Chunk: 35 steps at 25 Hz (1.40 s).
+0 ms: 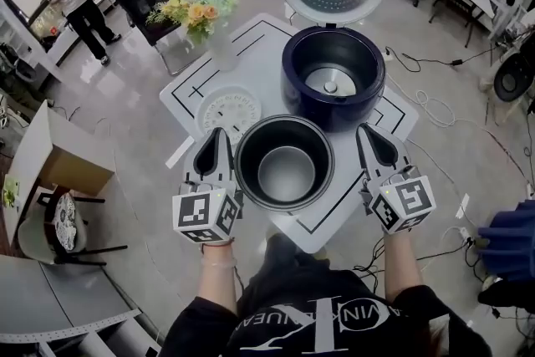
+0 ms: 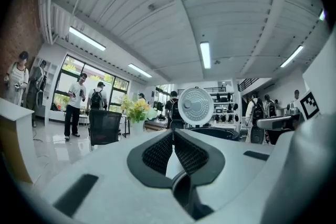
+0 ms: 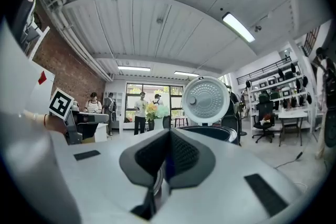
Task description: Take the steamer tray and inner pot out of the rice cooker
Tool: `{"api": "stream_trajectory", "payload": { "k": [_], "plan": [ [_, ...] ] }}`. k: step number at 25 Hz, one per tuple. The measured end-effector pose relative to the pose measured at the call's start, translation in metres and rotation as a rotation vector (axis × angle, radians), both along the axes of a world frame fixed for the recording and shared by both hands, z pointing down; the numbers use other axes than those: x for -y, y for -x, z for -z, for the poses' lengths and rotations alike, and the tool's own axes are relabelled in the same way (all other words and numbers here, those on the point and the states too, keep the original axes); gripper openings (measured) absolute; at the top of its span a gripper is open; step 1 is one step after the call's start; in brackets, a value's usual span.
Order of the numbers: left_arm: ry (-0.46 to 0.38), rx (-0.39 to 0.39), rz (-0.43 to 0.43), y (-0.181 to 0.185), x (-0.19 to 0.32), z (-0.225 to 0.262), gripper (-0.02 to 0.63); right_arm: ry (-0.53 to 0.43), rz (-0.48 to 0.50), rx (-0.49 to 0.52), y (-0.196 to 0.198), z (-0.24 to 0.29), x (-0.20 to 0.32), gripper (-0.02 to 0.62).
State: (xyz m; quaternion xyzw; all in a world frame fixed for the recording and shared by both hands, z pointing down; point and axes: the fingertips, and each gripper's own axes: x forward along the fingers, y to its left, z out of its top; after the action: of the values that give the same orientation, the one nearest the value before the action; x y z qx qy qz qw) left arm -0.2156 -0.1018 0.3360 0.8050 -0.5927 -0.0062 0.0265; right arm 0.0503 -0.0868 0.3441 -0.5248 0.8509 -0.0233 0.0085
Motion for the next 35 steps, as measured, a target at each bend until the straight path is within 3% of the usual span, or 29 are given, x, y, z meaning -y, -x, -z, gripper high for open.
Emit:
{"api": "stream_trajectory", "payload": {
  "k": [17,35],
  "plan": [
    [-0.096,-0.004,-0.022,-0.002,-0.01,0.058,0.015,-0.093,0.044,0.02,0.012,0.055,-0.004,-0.002],
    [-0.127,-0.016,0.002,0.007,-0.01,0.065,0.015,-0.097,0.064,0.037,0.017,0.056,0.001,-0.002]
  ]
}}
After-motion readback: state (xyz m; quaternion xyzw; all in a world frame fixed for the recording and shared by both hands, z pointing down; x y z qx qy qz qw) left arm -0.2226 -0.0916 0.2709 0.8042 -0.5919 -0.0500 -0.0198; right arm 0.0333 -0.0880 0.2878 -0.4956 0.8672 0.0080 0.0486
